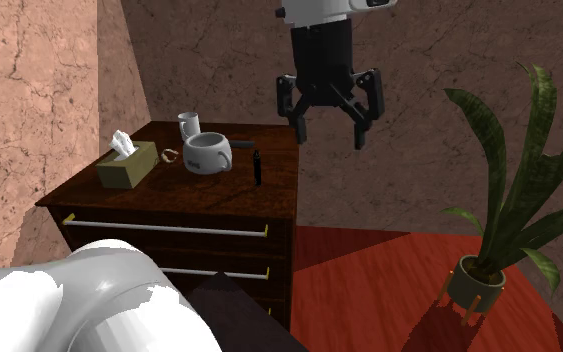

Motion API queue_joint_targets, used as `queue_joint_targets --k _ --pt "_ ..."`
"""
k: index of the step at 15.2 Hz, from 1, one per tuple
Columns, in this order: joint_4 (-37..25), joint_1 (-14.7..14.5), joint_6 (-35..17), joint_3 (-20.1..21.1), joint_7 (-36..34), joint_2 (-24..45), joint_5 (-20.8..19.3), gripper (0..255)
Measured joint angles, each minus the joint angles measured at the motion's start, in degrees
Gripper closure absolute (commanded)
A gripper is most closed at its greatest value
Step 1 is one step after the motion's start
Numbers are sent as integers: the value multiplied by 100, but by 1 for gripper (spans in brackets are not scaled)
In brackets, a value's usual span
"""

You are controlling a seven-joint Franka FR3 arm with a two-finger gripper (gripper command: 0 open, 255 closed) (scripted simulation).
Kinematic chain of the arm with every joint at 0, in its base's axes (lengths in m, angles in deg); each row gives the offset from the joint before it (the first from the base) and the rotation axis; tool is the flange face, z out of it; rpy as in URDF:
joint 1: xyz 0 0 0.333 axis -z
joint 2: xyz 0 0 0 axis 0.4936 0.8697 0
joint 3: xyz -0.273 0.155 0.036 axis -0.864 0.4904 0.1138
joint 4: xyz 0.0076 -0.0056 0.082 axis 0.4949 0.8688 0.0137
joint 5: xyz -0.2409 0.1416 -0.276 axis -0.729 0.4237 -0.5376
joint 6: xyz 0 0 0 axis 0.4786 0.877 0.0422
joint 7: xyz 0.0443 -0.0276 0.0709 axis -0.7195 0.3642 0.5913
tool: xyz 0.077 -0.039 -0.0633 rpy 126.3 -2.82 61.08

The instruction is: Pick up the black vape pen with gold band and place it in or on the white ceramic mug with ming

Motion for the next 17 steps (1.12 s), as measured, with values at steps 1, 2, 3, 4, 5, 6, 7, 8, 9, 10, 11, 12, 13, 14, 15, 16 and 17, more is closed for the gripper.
queue_joint_targets --k 1,2,3,4,5,6,7,8,9,10,11,12,13,14,15,16,17 --pt "0 0 0 0 0 0 0 0" --pt "37 -19 -61 28 -36 23 34 0" --pt "63 -52 -150 87 -105 84 95 0" --pt "89 -91 -240 154 -182 144 165 0" --pt "145 -118 -390 191 -229 232 213 0" --pt "208 -175 -521 293 -342 294 305 0" --pt "237 -212 -656 358 -416 391 372 0" --pt "280 -258 -802 443 -511 484 448 0" --pt "293 -296 -936 514 -588 592 514 0" --pt "298 -337 -1075 596 -675 713 580 0" --pt "263 -380 -1175 683 -767 831 649 0" --pt "265 -423 -1300 768 -854 941 713 0" --pt "233 -457 -1403 837 -924 1058 767 0" --pt "243 -478 -1525 877 -958 1150 804 0" --pt "285 -510 -1705 951 -1030 1273 853 0" --pt "159 -538 -1786 1042 -1122 1461 892 0" --pt "108 -570 -1926 1137 -1218 1633 933 0"
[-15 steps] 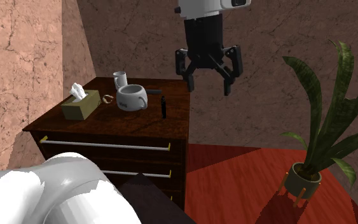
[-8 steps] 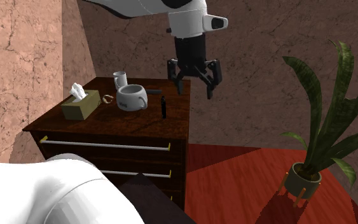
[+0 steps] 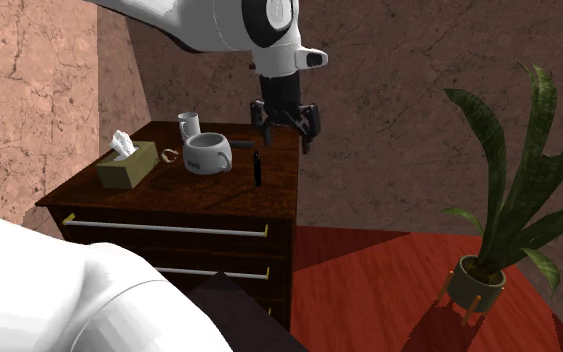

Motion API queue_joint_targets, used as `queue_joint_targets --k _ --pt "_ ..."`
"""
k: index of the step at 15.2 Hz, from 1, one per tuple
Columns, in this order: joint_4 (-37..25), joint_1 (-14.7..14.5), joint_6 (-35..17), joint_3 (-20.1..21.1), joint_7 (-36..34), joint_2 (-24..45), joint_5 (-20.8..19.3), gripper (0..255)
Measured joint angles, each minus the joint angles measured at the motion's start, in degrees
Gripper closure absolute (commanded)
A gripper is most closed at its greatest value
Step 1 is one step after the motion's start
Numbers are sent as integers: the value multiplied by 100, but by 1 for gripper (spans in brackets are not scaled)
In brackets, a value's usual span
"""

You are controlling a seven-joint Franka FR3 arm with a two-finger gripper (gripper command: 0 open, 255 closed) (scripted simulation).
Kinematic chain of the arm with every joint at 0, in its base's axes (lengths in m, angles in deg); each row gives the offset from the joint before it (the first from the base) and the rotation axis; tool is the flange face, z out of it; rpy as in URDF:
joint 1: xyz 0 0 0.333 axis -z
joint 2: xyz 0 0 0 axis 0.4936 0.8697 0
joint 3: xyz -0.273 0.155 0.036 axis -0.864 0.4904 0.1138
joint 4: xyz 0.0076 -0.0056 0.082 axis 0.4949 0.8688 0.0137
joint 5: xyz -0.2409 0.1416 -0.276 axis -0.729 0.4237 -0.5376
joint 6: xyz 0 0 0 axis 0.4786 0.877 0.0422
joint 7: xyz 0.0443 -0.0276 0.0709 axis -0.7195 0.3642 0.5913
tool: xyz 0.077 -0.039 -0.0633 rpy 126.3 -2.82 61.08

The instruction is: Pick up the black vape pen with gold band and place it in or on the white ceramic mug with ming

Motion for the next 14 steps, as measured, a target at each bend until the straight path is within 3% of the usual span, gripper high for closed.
queue_joint_targets --k 8,14 --pt "-373 -188 -989 630 -649 1174 126 0" --pt "-1038 -293 -1603 1111 -1302 2339 -159 0"
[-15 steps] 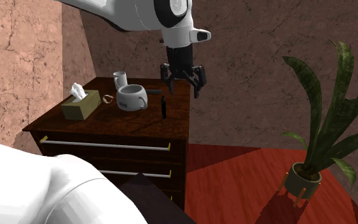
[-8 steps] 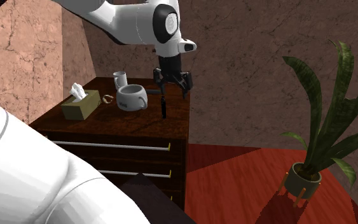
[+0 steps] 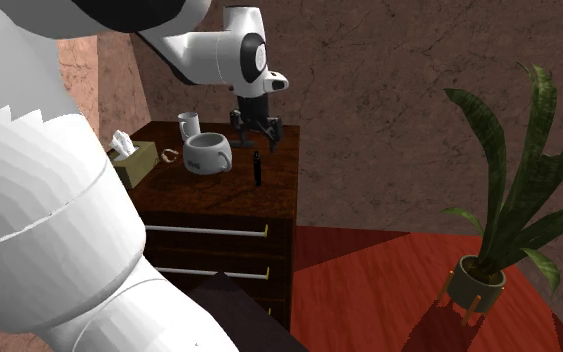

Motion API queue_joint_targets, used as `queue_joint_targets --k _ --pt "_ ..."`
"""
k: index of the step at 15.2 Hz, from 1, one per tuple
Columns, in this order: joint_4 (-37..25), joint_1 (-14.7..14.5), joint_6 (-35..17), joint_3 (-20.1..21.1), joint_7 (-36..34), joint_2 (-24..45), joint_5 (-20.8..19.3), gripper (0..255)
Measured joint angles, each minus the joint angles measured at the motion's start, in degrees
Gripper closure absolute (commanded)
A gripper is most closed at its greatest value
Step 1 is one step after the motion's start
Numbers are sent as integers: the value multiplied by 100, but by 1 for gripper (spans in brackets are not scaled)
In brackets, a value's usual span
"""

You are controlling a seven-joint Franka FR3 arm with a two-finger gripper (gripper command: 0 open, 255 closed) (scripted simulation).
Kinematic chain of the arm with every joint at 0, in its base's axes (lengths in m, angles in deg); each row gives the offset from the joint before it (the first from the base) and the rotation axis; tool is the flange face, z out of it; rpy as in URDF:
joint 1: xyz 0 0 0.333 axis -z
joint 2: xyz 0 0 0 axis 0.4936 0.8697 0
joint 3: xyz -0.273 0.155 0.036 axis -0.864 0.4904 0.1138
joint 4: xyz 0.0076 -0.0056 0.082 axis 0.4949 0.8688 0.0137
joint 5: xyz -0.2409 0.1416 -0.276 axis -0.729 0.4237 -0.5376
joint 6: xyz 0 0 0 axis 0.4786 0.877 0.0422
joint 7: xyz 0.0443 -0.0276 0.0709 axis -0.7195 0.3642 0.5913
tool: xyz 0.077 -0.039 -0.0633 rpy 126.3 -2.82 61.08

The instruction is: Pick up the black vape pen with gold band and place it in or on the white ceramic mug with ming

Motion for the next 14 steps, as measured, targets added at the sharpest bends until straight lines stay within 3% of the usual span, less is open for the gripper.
queue_joint_targets --k 9,14 --pt "-110 -62 -620 143 -391 741 -383 0" --pt "-85 -60 -703 140 -414 804 -423 0"
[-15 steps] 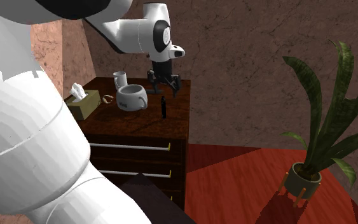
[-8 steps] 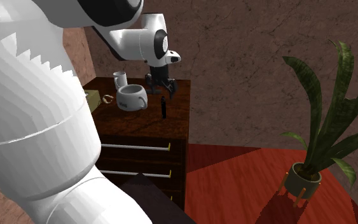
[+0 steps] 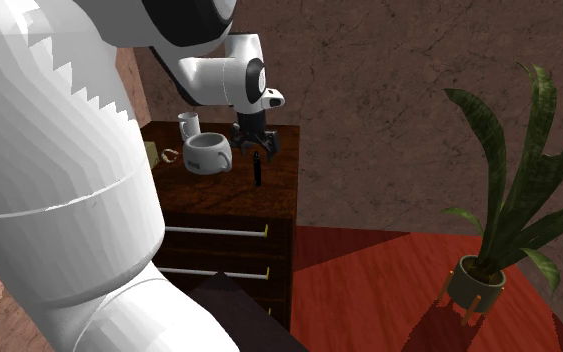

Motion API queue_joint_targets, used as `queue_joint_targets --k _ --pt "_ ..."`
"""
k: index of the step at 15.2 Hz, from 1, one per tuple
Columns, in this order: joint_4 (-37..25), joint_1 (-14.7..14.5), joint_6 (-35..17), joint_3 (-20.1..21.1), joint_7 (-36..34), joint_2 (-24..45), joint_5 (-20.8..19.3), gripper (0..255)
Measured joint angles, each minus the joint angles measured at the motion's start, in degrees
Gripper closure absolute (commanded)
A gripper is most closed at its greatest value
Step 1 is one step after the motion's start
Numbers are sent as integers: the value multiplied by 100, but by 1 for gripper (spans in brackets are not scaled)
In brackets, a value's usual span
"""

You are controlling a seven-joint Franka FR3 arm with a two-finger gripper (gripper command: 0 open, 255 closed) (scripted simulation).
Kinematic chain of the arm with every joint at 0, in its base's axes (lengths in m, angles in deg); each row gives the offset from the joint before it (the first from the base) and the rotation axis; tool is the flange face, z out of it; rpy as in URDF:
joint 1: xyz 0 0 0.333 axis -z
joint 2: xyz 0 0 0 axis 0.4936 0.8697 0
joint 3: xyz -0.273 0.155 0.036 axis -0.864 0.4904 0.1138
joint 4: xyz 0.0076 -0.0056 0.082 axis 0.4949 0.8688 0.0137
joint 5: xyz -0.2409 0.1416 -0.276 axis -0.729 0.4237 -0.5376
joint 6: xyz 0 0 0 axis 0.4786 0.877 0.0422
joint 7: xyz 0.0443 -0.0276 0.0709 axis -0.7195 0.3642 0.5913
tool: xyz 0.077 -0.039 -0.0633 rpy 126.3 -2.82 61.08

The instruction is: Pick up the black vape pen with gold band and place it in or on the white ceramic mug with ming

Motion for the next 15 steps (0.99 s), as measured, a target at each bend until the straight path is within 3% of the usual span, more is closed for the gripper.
queue_joint_targets --k 2,3,15 --pt "0 0 -2 0 -1 2 -1 0" --pt "0 0 -2 0 -1 2 -1 255" --pt "-52 5 94 -3 33 -52 37 255"
